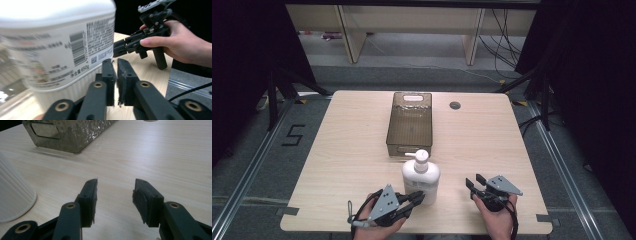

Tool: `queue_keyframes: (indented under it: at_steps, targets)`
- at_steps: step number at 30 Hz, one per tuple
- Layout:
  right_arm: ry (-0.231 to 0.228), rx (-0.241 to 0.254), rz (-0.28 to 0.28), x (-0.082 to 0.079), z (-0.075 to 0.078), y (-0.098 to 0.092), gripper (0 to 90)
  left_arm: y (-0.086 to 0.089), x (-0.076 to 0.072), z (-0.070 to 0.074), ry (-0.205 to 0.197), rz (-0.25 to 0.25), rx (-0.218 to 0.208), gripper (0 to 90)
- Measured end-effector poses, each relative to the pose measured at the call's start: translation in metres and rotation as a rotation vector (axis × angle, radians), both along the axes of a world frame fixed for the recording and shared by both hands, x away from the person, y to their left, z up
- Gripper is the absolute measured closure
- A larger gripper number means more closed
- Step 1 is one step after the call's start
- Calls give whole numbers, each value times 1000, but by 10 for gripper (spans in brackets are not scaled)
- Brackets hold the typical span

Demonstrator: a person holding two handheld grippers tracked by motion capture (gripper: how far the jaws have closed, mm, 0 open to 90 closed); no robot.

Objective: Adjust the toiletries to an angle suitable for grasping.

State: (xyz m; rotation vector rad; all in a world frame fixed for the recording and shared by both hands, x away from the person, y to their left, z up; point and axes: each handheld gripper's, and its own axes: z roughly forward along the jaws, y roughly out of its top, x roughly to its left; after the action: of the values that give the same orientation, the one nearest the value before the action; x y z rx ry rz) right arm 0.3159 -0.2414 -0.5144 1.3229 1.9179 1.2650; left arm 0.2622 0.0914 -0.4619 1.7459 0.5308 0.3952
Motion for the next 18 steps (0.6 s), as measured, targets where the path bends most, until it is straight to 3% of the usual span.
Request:
queue_keyframes:
  at_steps: [3, 5, 7, 8, 9, 10, 13, 14, 15, 17, 18]
  targets:
    - [12, 4, 4, 1, 0, 0, 535, 9, -5, 6, -12, 35, -17, 714]
    - [10, 9, -3, 1, 0, -1, 532, 19, -11, 15, -54, 97, -36, 629]
    - [-3, 3, -2, 1, 0, -2, 531, 21, -12, 18, -51, 123, -61, 586]
    - [36, 11, -22, -2, 1, -1, 530, 25, -13, 25, -49, 177, -87, 487]
    - [16, -7, -19, -1, 0, -3, 530, 25, -13, 25, -49, 177, -87, 440]
    - [4, -6, -17, 0, 0, -3, 530, 23, -12, 35, -68, 195, -101, 392]
    - [5, -16, -22, 0, 0, -3, 529, 21, -11, 45, -94, 211, -112, 333]
    - [21, 35, -30, -1, -1, 1, 529, 19, -7, 52, -125, 226, -112, 320]
    - [17, 11, -16, 1, -1, -1, 529, 19, -7, 52, -125, 226, -112, 316]
    - [29, 11, -27, 1, -1, 0, 529, 17, -4, 54, -134, 247, -110, 316]
    - [4, -6, -20, 3, -1, -1, 528, 17, -2, 54, -125, 258, -115, 316]
